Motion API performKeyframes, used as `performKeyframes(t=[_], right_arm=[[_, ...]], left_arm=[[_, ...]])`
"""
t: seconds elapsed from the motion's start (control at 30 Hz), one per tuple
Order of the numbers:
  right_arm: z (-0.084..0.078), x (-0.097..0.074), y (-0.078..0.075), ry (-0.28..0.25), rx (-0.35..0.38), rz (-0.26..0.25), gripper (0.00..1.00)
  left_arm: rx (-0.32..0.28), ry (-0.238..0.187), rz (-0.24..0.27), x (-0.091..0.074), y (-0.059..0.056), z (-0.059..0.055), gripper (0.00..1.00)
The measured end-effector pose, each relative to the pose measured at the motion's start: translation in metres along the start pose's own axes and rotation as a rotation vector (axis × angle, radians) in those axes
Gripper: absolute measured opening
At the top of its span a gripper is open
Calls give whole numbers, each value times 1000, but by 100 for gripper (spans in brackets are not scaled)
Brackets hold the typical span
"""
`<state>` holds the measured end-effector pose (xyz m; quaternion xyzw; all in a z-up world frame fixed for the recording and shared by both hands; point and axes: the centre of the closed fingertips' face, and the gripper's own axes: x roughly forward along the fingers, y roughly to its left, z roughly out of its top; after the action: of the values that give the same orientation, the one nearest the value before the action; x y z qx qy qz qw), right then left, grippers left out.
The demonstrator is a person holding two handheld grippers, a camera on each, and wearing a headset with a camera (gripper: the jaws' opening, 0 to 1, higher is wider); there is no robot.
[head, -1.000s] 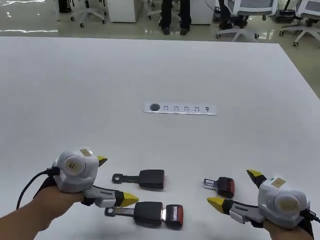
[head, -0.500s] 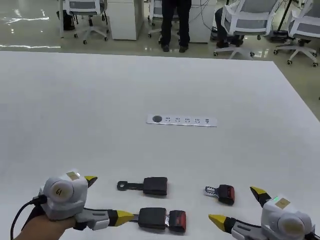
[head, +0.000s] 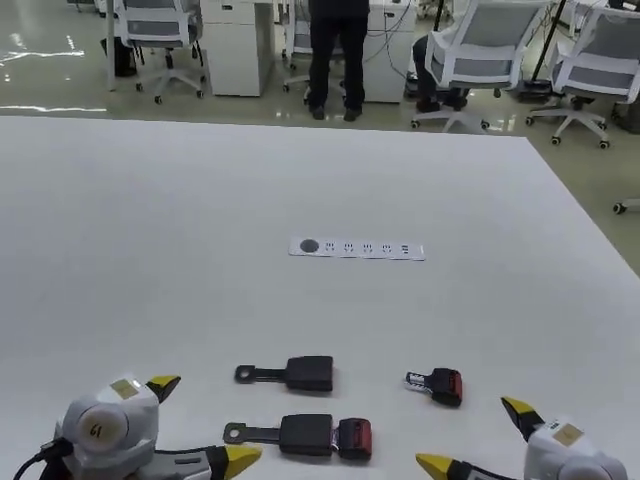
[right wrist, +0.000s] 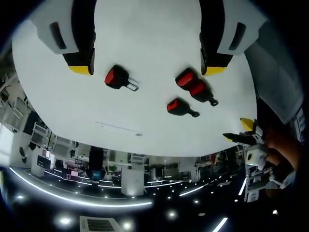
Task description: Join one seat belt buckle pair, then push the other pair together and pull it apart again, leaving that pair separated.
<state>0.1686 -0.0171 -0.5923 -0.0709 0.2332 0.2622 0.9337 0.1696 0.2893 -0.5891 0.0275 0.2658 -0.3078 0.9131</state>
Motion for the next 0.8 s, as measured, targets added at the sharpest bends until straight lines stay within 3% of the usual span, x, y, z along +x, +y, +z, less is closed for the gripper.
performKeyframes(t=[0.03,0.2,0.33,0.57,0.7,0.8], right_arm=[[0,-1,1,-2,4,0,91],[-2,-8,8,-8,6,-10,91],[-2,-13,14,-13,8,-16,91],[-6,-20,23,-13,16,-25,91],[-7,-22,24,-17,17,-29,92],[-7,-22,25,-23,18,-32,91]], left_arm=[[-2,-6,0,-5,-6,2,100],[-21,-13,9,-18,-10,-3,100],[-8,-32,8,-28,-4,-8,100],[-16,-46,21,-43,-5,-10,100],[-4,-58,17,-50,-12,-6,100],[-7,-69,19,-52,-7,-7,100]])
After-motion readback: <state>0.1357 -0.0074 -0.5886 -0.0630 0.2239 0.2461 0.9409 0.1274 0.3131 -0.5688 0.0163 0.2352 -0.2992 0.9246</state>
